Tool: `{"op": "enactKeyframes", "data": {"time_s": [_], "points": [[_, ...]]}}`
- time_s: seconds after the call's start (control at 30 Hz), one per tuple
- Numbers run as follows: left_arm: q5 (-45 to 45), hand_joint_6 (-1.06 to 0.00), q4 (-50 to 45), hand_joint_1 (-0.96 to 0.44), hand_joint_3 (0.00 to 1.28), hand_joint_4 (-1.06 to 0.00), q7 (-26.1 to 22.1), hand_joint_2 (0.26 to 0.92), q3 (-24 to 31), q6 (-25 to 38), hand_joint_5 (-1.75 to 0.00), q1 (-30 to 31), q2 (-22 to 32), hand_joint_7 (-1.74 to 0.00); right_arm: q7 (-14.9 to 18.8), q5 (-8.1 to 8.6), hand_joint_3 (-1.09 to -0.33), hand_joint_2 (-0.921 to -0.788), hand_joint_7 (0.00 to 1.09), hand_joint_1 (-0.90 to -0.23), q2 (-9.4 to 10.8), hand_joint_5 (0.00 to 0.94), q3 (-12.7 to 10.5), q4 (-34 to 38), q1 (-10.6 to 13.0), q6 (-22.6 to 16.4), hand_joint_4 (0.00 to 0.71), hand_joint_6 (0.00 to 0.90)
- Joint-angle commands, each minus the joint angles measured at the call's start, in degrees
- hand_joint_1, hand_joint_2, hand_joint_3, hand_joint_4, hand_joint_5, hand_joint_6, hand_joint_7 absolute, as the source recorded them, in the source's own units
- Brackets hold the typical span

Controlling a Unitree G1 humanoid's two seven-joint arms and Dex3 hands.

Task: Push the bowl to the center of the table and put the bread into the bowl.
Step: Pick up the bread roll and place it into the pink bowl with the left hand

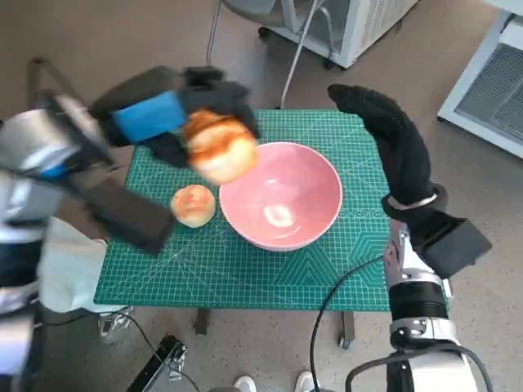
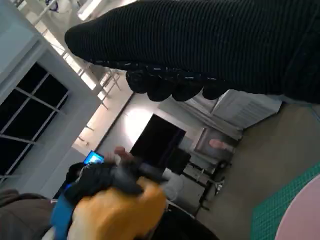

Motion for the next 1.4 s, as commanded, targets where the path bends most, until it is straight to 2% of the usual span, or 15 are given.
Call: {"op": "enactKeyframes", "data": {"time_s": [0.03,0.43,0.57,0.63,0.67,0.8,0.97,1.1,1.13,1.17,1.2,1.23,1.27,1.37,1.4], "points": [[7.12,-0.66,9.38,0.0,0.14,-0.52,7.56,0.921,-5.46,-1.76,-1.17,-4.7,-4.04,-1.29,-0.08,0.01,-0.752,-0.921,0.67,-0.597,-0.32,0.004,0.08,0.23,1.12,-0.5,0.295,-0.001],[17.73,-0.64,30.16,0.0,0.15,-0.5,20.49,0.921,-16.78,1.37,-1.2,-10.52,-14.25,-1.29,-0.27,-0.19,-0.756,-0.921,0.67,-0.605,-1.39,0.003,0.03,-1.3,2.24,-1.03,0.295,-0.001],[19.77,-0.62,34.84,0.0,0.14,-0.55,24.49,0.92,-19.95,2.2,-1.17,-10.81,-16.45,-1.31,-0.52,-0.3,-0.757,-0.921,0.67,-0.617,-2.0,0.002,-0.15,-2.3,3.02,-0.9,0.293,-0.001],[20.2,-0.61,36.99,0.0,0.13,-0.59,26.14,0.921,-21.14,2.32,-1.1,-10.8,-17.38,-1.36,-0.88,-0.49,-0.757,-0.921,0.67,-0.619,-2.31,0.002,-0.26,-2.83,3.45,-0.94,0.293,-0.001],[20.29,-0.6,37.86,0.0,0.13,-0.59,26.7,0.921,-21.64,2.37,-1.14,-10.86,-17.74,-1.32,-1.08,-0.61,-0.759,-0.921,0.66,-0.619,-2.42,0.003,-0.26,-3.1,3.64,-0.95,0.294,-0.001],[20.77,-0.6,40.51,0.0,0.13,-0.6,27.0,0.921,-23.59,2.76,-1.09,-10.97,-19.03,-1.37,-2.27,-1.33,-0.762,-0.921,0.66,-0.616,-2.82,0.005,-0.13,-4.28,4.45,-0.82,0.299,-0.001],[19.41,-0.6,42.68,0.0,0.15,-0.53,24.93,0.921,-24.32,1.56,-1.16,-10.96,-19.55,-1.35,-3.35,-1.46,-0.765,-0.921,0.67,-0.609,-3.01,0.009,0.08,-5.47,5.19,-0.11,0.306,-0.001],[17.93,-0.47,43.28,0.0,0.28,-0.36,22.15,0.921,-24.21,-0.01,-1.38,-10.61,-19.09,-1.44,-3.77,-1.34,-0.766,-0.921,0.68,-0.611,-2.97,0.009,0.19,-6.33,5.68,0.43,0.307,-0.001],[17.65,-0.42,43.26,-0.12,0.31,-0.32,21.49,0.921,-24.22,-0.35,-1.12,-10.57,-18.92,-1.49,-3.84,-1.32,-0.766,-0.921,0.68,-0.611,-2.95,0.009,0.22,-6.51,5.78,0.54,0.307,-0.001],[17.42,-0.41,43.17,-0.16,0.32,-0.33,20.71,0.921,-24.28,-0.93,-0.98,-10.62,-18.6,-1.5,-3.95,-1.28,-0.766,-0.921,0.68,-0.611,-2.91,0.009,0.22,-6.64,5.84,0.71,0.307,-0.001],[17.21,-0.36,43.03,-0.1,0.27,-0.34,20.14,0.92,-24.34,-1.36,-0.7,-10.65,-18.33,-1.2,-4.06,-1.27,-0.766,-0.921,0.68,-0.611,-2.86,0.009,0.24,-6.87,5.95,0.85,0.307,-0.001],[17.03,-0.39,42.8,-0.06,0.23,-0.37,19.65,0.92,-24.38,-1.93,-0.49,-10.77,-17.93,-0.9,-4.18,-1.31,-0.766,-0.921,0.68,-0.611,-2.8,0.009,0.27,-7.04,6.04,0.95,0.307,-0.001],[16.86,-0.41,42.56,-0.04,0.2,-0.38,19.28,0.92,-24.4,-2.36,-0.32,-10.84,-17.62,-0.68,-4.29,-1.35,-0.765,-0.921,0.68,-0.611,-2.75,0.009,0.31,-7.3,6.17,1.05,0.307,-0.001],[16.43,-0.41,40.98,-0.03,0.15,-0.35,18.28,0.918,-24.05,-3.82,-0.11,-11.4,-15.78,-0.4,-4.78,-1.78,-0.765,-0.921,0.68,-0.611,-2.68,0.009,0.46,-7.52,6.25,1.04,0.307,-0.001],[16.24,-0.41,40.49,-0.03,0.14,-0.34,18.09,0.919,-23.84,-4.17,-0.09,-11.47,-15.28,-0.37,-4.9,-1.86,-0.765,-0.921,0.68,-0.611,-2.67,0.009,0.51,-7.55,6.25,1.04,0.307,-0.001]]}}
